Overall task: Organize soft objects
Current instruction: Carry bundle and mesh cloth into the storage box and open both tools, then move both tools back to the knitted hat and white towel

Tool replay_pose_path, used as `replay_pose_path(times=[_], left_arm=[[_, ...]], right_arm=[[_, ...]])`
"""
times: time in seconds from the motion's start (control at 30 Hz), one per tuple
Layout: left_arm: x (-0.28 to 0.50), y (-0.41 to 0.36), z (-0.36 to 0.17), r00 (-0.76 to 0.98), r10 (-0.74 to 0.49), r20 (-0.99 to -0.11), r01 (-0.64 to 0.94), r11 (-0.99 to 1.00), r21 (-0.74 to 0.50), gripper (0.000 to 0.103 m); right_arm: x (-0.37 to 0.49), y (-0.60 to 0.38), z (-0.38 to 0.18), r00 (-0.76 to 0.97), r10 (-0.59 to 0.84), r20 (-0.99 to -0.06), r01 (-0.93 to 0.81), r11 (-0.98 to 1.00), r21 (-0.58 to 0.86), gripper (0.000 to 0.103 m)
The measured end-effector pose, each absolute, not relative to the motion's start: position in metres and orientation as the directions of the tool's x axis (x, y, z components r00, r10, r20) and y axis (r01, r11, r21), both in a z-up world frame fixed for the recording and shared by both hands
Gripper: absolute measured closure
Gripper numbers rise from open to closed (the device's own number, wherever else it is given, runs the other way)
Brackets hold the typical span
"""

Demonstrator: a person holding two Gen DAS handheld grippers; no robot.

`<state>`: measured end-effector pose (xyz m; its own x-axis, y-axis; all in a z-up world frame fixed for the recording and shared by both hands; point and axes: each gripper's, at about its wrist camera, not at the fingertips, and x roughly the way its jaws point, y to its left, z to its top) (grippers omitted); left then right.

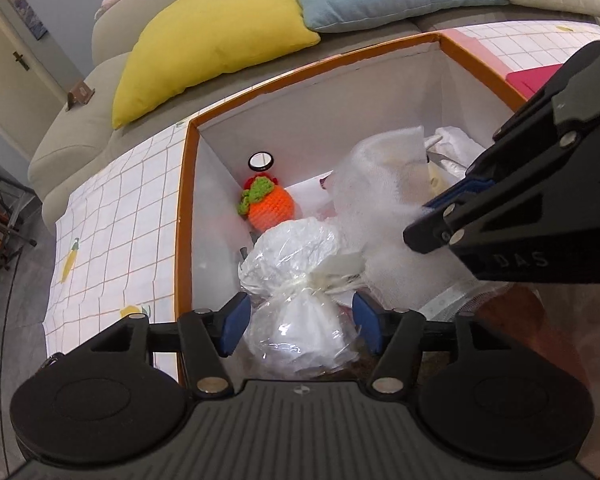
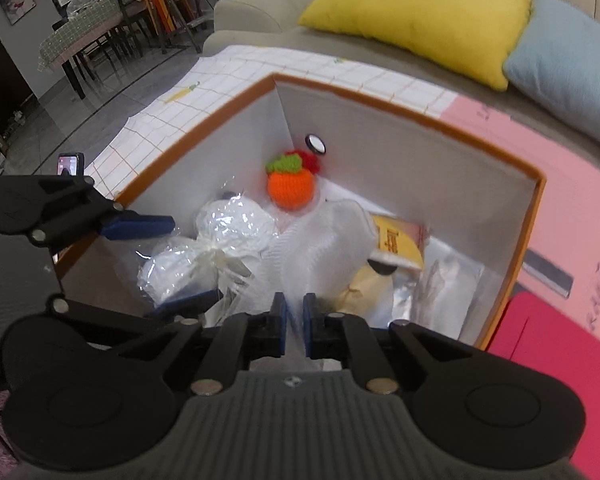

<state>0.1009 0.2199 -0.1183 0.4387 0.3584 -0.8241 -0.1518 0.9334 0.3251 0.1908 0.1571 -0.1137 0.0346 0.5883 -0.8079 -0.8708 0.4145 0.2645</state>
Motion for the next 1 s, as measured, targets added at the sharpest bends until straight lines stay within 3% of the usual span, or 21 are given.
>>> replay_pose_path(times=[0.1,0.27,0.33,0.6,0.8,1.0], left_arm=[[0.101,0.217,-0.112,0.445,0.351,-0.824,-0.136,0.936,0.325,0.028],[0.097,0.214,-0.093,0.457,0.351,-0.817,-0.149,0.936,0.319,0.025],[0.096,0.214,-0.086,0.448,0.353,-0.821,-0.178,0.935,0.305,0.025],[0.083,0.196,-0.040,0.565,0.299,-0.769,-0.249,0.950,0.186,0.025],[0.082,0.155,-0.012,0.691,0.218,-0.689,-0.198,0.974,0.110,0.025],[0.087,0.110,-0.001,0.778,0.063,-0.626,-0.116,0.992,-0.045,0.025]], right_arm=[[0.190,0.157,-0.113,0.037,0.586,-0.810,-0.876,0.409,0.255,0.093],[0.192,0.145,-0.096,0.058,0.631,-0.774,-0.858,0.427,0.285,0.069],[0.194,0.138,-0.085,0.069,0.654,-0.753,-0.855,0.427,0.293,0.064],[0.195,0.084,-0.038,0.180,0.720,-0.670,-0.825,0.482,0.295,0.054],[0.188,0.021,-0.016,0.311,0.727,-0.613,-0.763,0.575,0.295,0.053],[0.176,-0.058,-0.013,0.477,0.671,-0.567,-0.645,0.706,0.292,0.052]])
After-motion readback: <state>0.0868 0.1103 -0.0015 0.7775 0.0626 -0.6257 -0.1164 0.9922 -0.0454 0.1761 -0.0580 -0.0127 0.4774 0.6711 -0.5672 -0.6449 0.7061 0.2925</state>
